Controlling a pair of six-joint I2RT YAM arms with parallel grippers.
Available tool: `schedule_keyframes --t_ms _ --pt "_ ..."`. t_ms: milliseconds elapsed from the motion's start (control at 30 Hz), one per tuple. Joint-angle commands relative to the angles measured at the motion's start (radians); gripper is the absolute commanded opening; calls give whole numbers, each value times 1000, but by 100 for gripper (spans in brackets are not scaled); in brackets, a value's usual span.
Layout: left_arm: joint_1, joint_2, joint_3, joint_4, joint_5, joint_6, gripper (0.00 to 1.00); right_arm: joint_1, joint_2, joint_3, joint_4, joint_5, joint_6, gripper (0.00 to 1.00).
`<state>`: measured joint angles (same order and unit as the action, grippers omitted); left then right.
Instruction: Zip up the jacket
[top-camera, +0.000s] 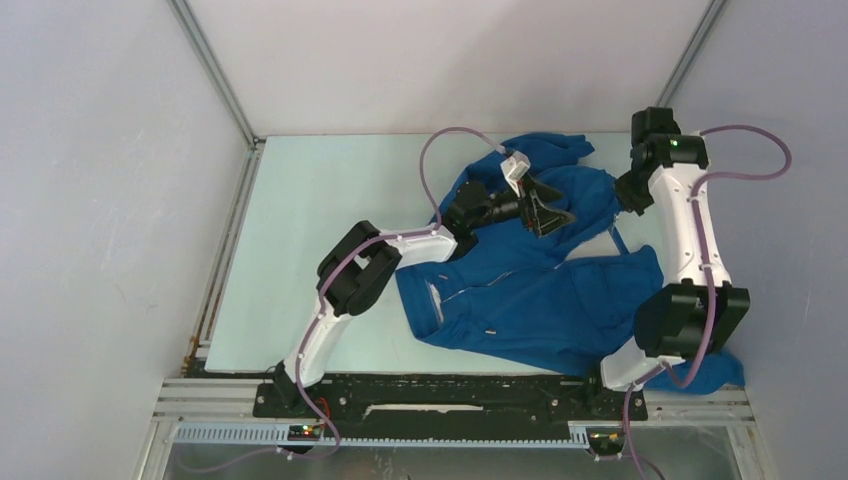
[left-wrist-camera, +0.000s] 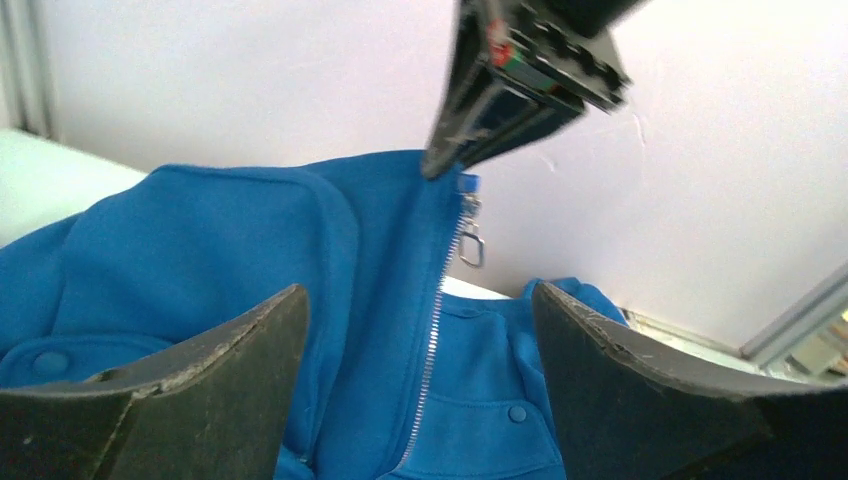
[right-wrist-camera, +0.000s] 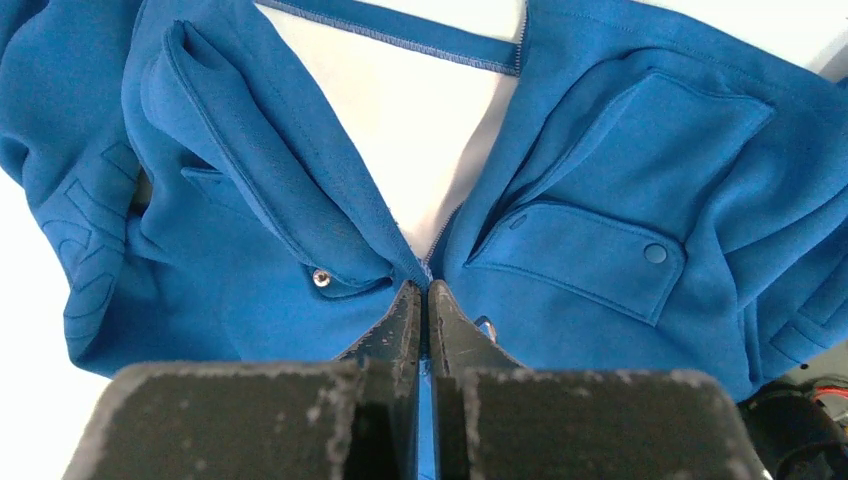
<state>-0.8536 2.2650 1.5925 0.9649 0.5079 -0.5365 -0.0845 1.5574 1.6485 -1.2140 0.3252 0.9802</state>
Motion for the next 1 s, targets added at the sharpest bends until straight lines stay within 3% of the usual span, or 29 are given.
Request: schedule_keyframes --t_ms 0,100,200,400,533,800,967 --pt "-24 21 77 33 163 86 84 18 87 159 -155 58 -16 0" --pt "-51 3 105 -166 115 253 83 53 136 237 -271 137 13 0" --pt "-83 -2 119 -244 54 360 83 77 178 255 -288 136 5 0" --pt "-81 40 143 -134 27 243 89 82 275 325 -347 85 -30 0" --pt "-81 65 190 -148 21 223 89 80 284 338 -324 19 -85 0" --pt "-81 90 267 -264 55 254 81 77 250 288 -258 -124 -168 0" --pt "-71 137 401 -465 50 302 65 66 232 264 -215 -236 -225 0"
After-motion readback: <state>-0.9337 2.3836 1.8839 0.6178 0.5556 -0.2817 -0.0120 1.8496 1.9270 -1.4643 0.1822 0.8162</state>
